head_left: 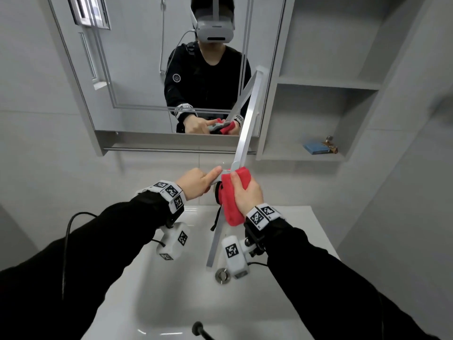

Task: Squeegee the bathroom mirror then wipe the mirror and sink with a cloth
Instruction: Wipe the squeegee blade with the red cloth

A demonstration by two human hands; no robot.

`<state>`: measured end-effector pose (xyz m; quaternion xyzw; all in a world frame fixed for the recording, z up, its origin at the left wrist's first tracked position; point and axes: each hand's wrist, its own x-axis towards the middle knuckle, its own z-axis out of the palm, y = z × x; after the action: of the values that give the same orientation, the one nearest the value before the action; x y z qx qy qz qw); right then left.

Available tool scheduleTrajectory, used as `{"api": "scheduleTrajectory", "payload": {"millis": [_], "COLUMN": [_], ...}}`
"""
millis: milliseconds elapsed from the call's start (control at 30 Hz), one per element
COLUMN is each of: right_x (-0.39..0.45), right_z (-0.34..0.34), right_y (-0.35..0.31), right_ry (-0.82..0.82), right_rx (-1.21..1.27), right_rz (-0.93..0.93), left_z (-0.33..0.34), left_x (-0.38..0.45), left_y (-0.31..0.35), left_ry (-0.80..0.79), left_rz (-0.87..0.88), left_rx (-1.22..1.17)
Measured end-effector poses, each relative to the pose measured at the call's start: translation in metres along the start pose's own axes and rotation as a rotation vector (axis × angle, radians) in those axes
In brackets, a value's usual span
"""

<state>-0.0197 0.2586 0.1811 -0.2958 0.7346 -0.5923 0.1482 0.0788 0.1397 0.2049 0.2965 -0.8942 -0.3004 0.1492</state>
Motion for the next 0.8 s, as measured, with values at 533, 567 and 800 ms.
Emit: {"api": "scheduleTrajectory", "payload": {"millis": [533,567,800], "right_x": [-0.027,-0.029,-0.034], "right_z": [0.04,0.046,0.067], "right_y": [-0.028,-0.031,-0.049], "right_ry": [-0.18,-0.189,-0.154], "right_rx": [0.183,0.2,0.11], "right_rz": [-0.086,-0.087,-0.167], "left_z": [-0.068,-0.075,-0.097], "left_x": [-0.024,-0.024,-0.032], "left_y": [0.0,0.0,-0.012], "left_ry": [0.288,0.313,0.344], "left_rz": [-0.067,-0.071,-0.096], "left_rx": [-0.198,-0.214,-0.221]}}
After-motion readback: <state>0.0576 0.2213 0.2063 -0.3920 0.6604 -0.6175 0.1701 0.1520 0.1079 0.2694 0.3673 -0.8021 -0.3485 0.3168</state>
